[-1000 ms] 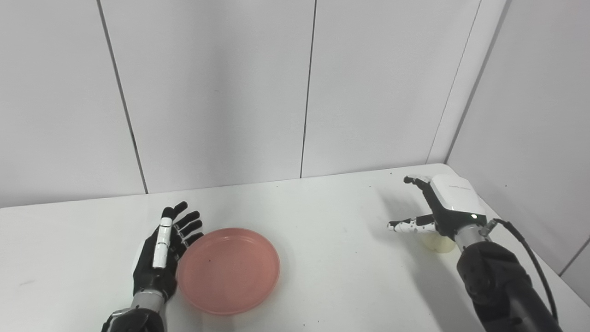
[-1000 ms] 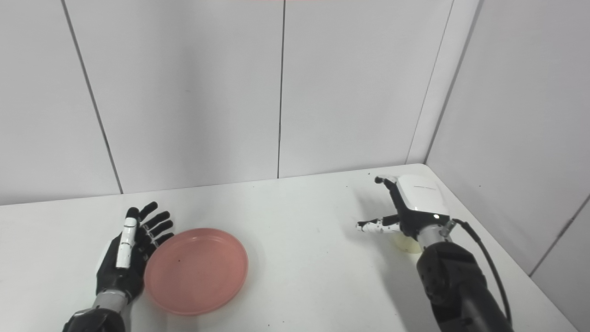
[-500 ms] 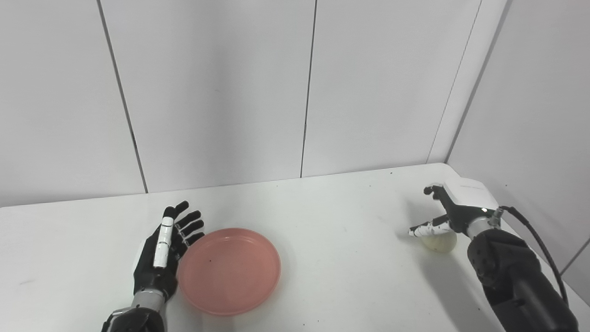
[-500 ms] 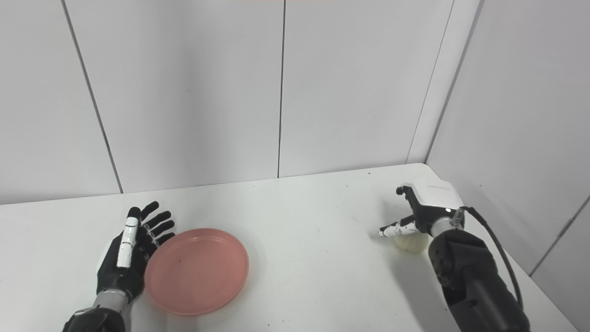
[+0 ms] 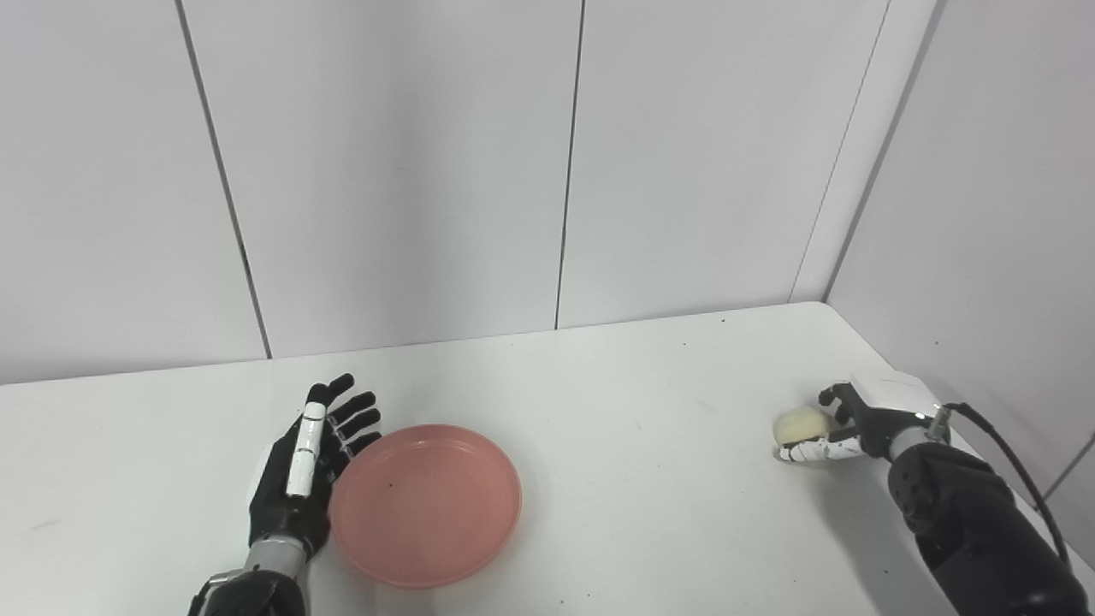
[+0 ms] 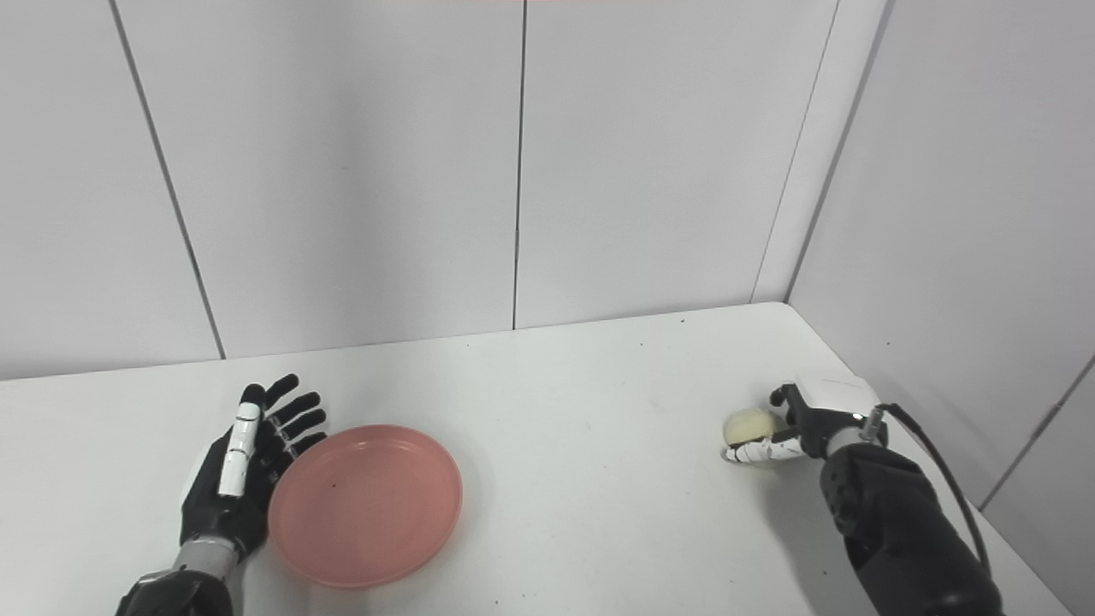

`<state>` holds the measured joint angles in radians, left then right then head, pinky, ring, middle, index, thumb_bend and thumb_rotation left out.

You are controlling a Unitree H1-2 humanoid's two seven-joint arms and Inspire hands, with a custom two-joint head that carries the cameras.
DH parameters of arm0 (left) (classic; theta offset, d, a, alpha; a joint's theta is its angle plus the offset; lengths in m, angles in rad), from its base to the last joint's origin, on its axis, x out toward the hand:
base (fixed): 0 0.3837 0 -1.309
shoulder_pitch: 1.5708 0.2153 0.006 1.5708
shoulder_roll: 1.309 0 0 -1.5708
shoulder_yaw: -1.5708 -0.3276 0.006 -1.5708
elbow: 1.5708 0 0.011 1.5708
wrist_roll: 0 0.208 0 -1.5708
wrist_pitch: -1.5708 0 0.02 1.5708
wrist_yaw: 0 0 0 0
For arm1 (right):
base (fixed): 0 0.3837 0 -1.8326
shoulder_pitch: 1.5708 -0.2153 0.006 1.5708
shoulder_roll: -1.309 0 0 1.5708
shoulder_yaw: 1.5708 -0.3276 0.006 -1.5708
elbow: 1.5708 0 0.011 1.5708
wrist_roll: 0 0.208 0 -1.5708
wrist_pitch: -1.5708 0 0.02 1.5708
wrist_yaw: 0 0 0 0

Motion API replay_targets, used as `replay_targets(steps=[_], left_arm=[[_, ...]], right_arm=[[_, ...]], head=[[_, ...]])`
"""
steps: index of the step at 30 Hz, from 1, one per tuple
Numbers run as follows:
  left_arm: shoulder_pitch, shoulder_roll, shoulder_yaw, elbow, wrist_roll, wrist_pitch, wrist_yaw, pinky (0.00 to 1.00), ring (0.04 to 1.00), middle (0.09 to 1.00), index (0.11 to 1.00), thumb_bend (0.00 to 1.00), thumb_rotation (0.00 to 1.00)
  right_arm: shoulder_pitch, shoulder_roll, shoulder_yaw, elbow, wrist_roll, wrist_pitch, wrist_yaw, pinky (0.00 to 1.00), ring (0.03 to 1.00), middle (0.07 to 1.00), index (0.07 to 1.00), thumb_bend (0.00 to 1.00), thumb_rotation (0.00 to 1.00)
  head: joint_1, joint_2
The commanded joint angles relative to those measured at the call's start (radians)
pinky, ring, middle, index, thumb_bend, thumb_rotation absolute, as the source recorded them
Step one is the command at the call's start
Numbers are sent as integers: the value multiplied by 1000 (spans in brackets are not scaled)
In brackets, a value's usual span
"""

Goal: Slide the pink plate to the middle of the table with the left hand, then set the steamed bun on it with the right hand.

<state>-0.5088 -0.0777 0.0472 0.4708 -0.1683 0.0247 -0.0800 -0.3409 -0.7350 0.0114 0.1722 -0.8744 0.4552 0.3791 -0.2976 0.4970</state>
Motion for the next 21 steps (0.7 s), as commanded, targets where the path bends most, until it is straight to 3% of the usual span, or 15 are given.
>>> replay_targets(steps=[1,7,11,13,16,17,20,21], left_arm=[[-2,-2,-5,-4,5,24,2,683,756,756,803,659,825],[-2,-2,-6,-3,4,21,2,684,751,753,803,655,825],[-3,-2,-6,2,2,19,1,682,749,753,801,653,827],[-3,-1,-7,4,2,18,-1,685,751,754,802,657,827],[-1,0,-9,-1,3,23,-1,690,752,754,806,660,831],[-1,-1,-8,-2,2,24,-1,690,750,752,805,658,829],[0,0,-8,-4,2,26,0,682,743,742,807,655,821],[1,0,-9,-4,2,26,0,681,742,740,807,658,820]], right_arm=[[-33,-38,0,11,12,3,-20,745,727,758,764,1000,639],[-45,-33,7,50,55,4,-28,860,763,795,760,991,615],[-43,-26,0,64,100,-10,-55,879,762,790,748,975,590],[-37,-24,2,65,114,-14,-78,849,713,742,717,961,555],[-27,-34,17,54,128,-19,-89,724,629,647,691,925,501],[-27,-39,26,56,130,-26,-89,620,594,628,683,904,485],[-29,-53,52,74,132,-41,-94,299,352,447,602,819,269],[-30,-57,58,76,136,-43,-96,271,327,423,547,675,209]], head=[[2,1],[4,1],[6,1],[6,1],[7,2],[7,3],[9,6],[9,6]])
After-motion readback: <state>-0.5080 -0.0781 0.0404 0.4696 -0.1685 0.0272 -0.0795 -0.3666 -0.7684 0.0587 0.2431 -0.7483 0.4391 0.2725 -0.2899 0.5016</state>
